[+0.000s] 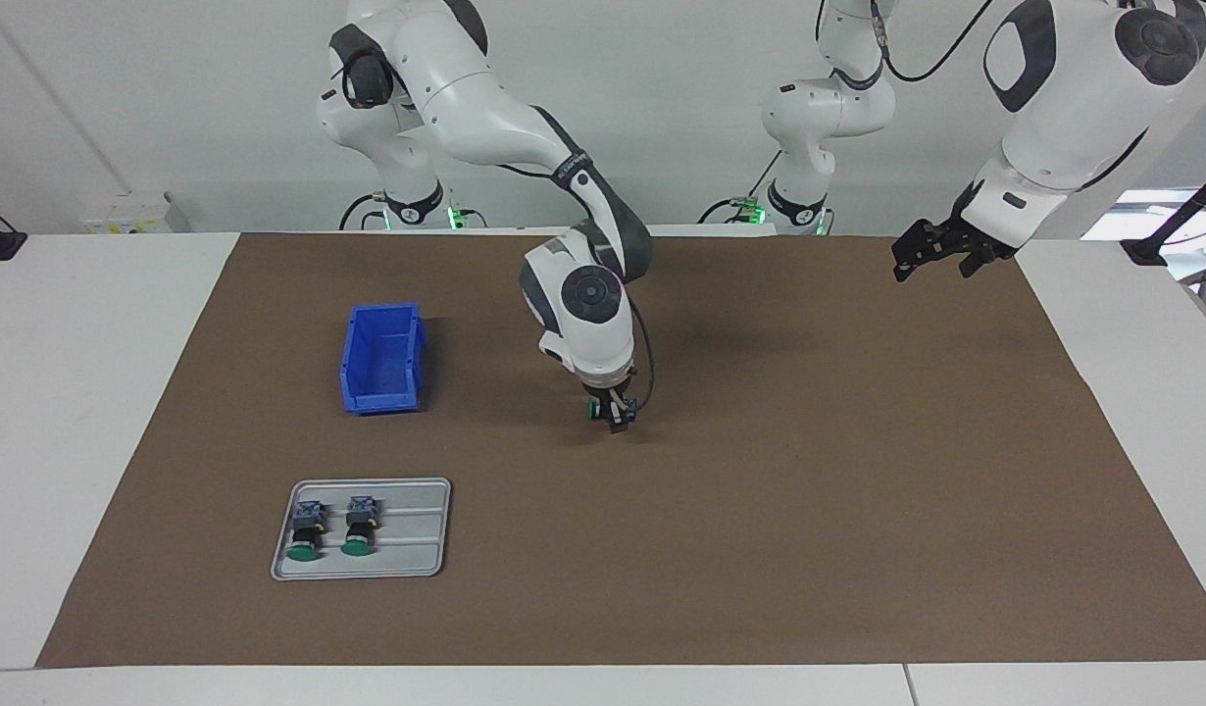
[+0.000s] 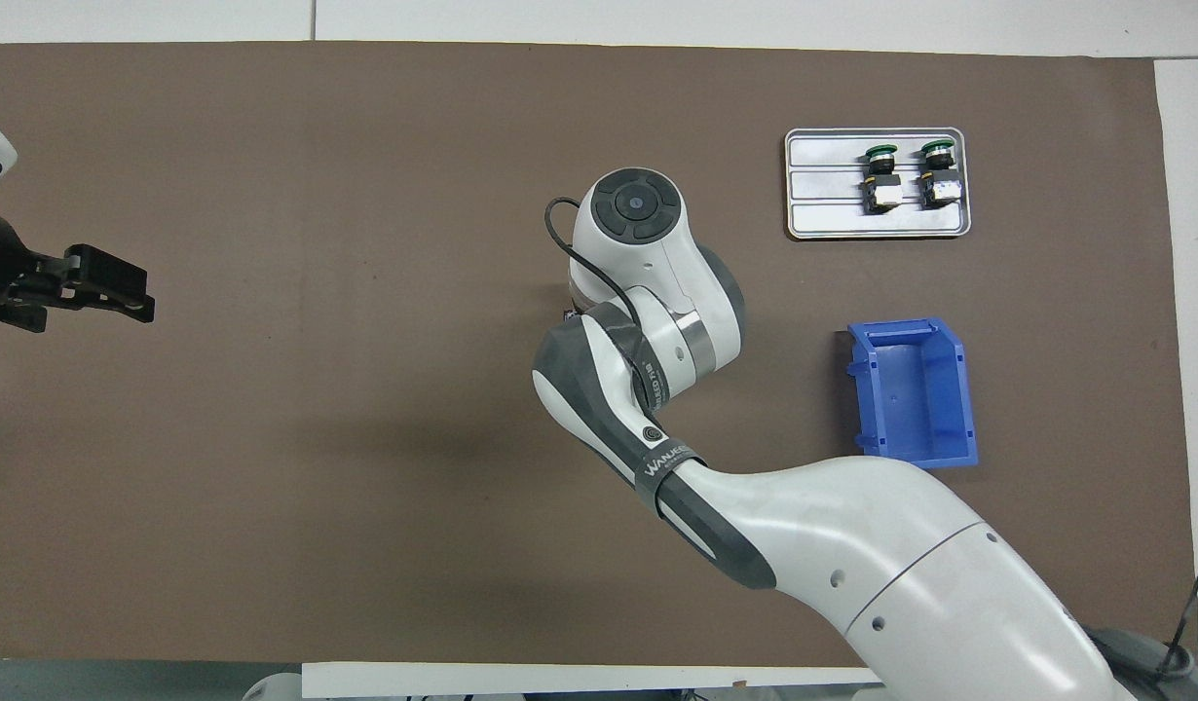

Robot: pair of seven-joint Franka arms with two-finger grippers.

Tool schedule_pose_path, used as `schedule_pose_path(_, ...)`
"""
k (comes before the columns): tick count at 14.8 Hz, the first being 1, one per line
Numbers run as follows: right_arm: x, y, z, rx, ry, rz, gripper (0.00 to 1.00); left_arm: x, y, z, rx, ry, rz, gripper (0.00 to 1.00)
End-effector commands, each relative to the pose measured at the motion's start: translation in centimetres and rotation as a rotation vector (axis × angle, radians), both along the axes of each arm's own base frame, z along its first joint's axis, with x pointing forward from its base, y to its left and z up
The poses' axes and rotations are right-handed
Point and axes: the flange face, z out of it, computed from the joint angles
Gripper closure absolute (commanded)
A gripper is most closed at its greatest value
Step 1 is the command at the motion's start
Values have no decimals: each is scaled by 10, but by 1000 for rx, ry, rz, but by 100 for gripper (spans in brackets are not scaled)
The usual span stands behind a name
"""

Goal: Place and press button with both arms
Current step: 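Carry the green button to the table center and lower it, then open the right gripper and draw it back beside the tray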

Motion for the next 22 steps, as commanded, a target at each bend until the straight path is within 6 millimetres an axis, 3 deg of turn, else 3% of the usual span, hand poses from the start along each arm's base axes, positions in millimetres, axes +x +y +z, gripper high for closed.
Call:
schedule_pose_path(1, -3, -2, 4, -44, 8, 42, 1, -2, 4, -2, -8, -6, 0, 0)
schedule_pose_path(2, 3, -14, 11, -68, 26, 86, 1, -2, 4, -2, -10, -6, 0, 0)
schedule_pose_path(4, 13, -38, 44, -78, 58, 226, 1, -2, 4, -2, -8, -6, 0, 0)
schedule_pose_path(8, 30, -103, 119, -27, 24, 512, 1, -2, 4, -1, -8, -6, 0, 0)
schedule_pose_path(10, 34, -142, 146, -8, 10, 659, 1, -7, 4, 1, 0, 8, 31, 0)
schedule_pose_path(13, 42, -215, 190, -23, -18, 951, 2, -11, -3, 1, 5, 24, 32, 0)
schedule_pose_path(15, 43, -257, 213, -56, -20, 1100, 2, -11, -7, 4, 24, 4, 167, 0)
schedule_pose_path(17, 42, -303, 239, -77, -43, 1148, 2, -12, -37, 2, 49, -31, 371, 0)
schedule_pose_path(19, 32, -339, 263, -75, -49, 1117, 2, -11, -50, 1, 66, -36, 556, 0)
schedule_pose_path(22, 14, -346, 293, -74, -69, 1163, 2, -1, -97, -15, 67, -59, 891, 0)
